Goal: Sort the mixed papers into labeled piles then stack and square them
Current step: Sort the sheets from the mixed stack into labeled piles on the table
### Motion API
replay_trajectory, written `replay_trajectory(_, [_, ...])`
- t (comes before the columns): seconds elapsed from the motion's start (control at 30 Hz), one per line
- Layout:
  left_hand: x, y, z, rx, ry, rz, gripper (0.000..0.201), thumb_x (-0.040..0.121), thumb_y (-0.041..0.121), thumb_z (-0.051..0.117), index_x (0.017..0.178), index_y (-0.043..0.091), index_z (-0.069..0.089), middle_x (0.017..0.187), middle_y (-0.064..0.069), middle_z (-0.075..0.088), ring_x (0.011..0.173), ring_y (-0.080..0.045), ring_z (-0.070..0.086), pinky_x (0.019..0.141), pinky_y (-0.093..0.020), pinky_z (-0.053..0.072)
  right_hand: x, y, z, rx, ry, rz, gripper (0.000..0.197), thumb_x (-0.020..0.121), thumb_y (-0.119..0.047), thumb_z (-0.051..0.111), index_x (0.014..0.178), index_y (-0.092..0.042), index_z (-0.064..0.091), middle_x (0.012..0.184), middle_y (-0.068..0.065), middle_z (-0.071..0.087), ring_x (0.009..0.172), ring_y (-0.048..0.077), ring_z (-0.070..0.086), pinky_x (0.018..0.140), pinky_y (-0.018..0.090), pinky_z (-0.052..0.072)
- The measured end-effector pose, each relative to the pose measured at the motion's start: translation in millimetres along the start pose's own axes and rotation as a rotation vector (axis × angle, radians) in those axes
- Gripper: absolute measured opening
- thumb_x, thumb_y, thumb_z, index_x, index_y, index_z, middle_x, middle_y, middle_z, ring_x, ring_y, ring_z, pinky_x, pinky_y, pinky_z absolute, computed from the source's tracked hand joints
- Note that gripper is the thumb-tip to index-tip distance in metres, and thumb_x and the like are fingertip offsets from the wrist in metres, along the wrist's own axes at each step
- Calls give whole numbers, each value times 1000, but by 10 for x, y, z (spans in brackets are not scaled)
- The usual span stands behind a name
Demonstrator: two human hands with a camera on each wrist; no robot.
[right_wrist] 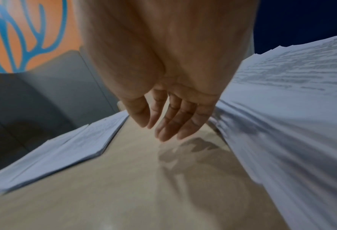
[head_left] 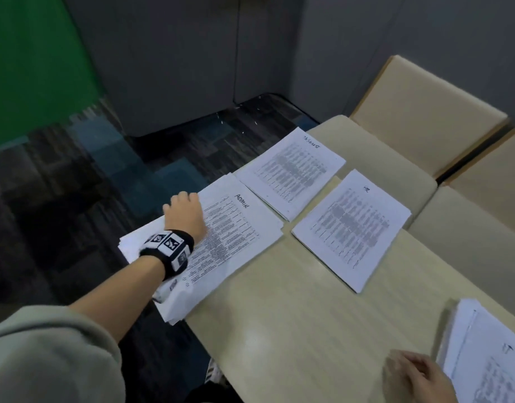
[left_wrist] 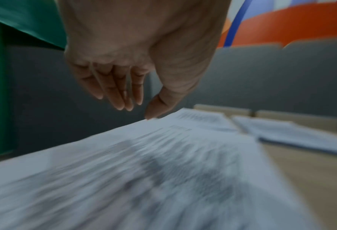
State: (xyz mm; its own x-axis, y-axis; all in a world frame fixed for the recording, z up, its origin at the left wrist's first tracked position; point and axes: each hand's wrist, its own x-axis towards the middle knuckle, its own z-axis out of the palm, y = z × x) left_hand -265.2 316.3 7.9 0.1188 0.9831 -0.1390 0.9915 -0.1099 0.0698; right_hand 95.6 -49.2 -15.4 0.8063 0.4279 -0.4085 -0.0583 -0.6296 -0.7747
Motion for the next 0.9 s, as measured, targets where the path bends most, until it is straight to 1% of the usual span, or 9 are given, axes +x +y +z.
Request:
replay_trajectory(0.07, [-88, 460, -60, -148, -19, 125, 30, 83, 17, 57, 113, 14, 51, 115, -6, 54, 106, -28, 51, 92, -41, 41, 85, 74, -189, 5, 93, -5, 10, 87, 8, 66, 81, 0, 65, 75, 22, 72, 57, 16, 64, 48, 5, 47])
replay_trajectory(0.1, [-163, 712, -80, -237, -49, 191, 24, 85, 19, 57, 109, 16, 54, 113, -5, 56, 105, -28, 53, 91, -42, 43, 112, 114, -306, -5, 127, -23, 11, 87, 5, 67, 82, -4, 67, 85, 26, 71, 56, 11, 66, 50, 5, 47])
replay_trajectory(0.17, [-383, 1251, -105, -432, -130, 312, 13, 86, 19, 58, 100, 17, 58, 107, -3, 61, 100, -26, 58, 89, -40, 47, 122, 187, -561, -19, 171, -34, 5, 90, 3, 65, 89, -2, 67, 89, 22, 69, 58, 1, 67, 52, 3, 46])
replay_trajectory(0.3, [-1016, 2372, -53, -675, -300, 509, 6, 87, 13, 60, 92, 17, 63, 94, 3, 65, 86, -18, 62, 78, -32, 51, 134, 389, -1127, -80, 285, -58, 3, 92, -6, 65, 94, -7, 68, 95, 14, 68, 96, 33, 64, 68, 17, 48])
replay_trajectory(0.43, [-1733, 3328, 186, -694, -443, 634, 5, 87, 15, 60, 87, 19, 61, 87, 6, 62, 77, -17, 60, 72, -30, 51, 144, 687, -1702, -219, 385, 61, 12, 90, -17, 66, 101, -12, 68, 103, 13, 68, 97, 32, 60, 87, 37, 46])
replay_trajectory(0.5, [-2067, 3696, 370, -654, -500, 675, 5, 87, 16, 60, 90, 18, 63, 90, 5, 63, 78, -17, 59, 71, -27, 47, 167, 823, -1916, -275, 428, 116, 26, 88, -20, 69, 111, -8, 67, 113, 16, 66, 103, 35, 60, 91, 40, 46])
replay_trajectory(0.7, [-2664, 4251, 807, -478, -504, 682, 28, 91, 20, 58, 116, 11, 64, 109, -1, 68, 97, -21, 62, 79, -25, 44, 356, 1156, -2204, -279, 367, 184, 51, 82, -33, 76, 121, -4, 61, 119, 16, 61, 111, 34, 58, 96, 40, 47])
replay_trajectory(0.8, [-2803, 4350, 883, -383, -476, 671, 26, 92, 24, 57, 114, 12, 66, 109, -3, 69, 100, -22, 62, 79, -23, 41, 416, 1222, -2253, -205, 357, 188, 51, 79, -34, 80, 116, -6, 60, 112, 10, 62, 106, 30, 60, 94, 37, 48])
replay_trajectory(0.9, [-2848, 4391, 884, -384, -434, 613, 22, 91, 25, 57, 106, 13, 68, 104, -5, 71, 95, -24, 63, 76, -24, 42, 438, 1223, -2265, -119, 361, 177, 37, 77, -29, 83, 100, -8, 62, 96, 6, 64, 90, 26, 62, 78, 32, 49])
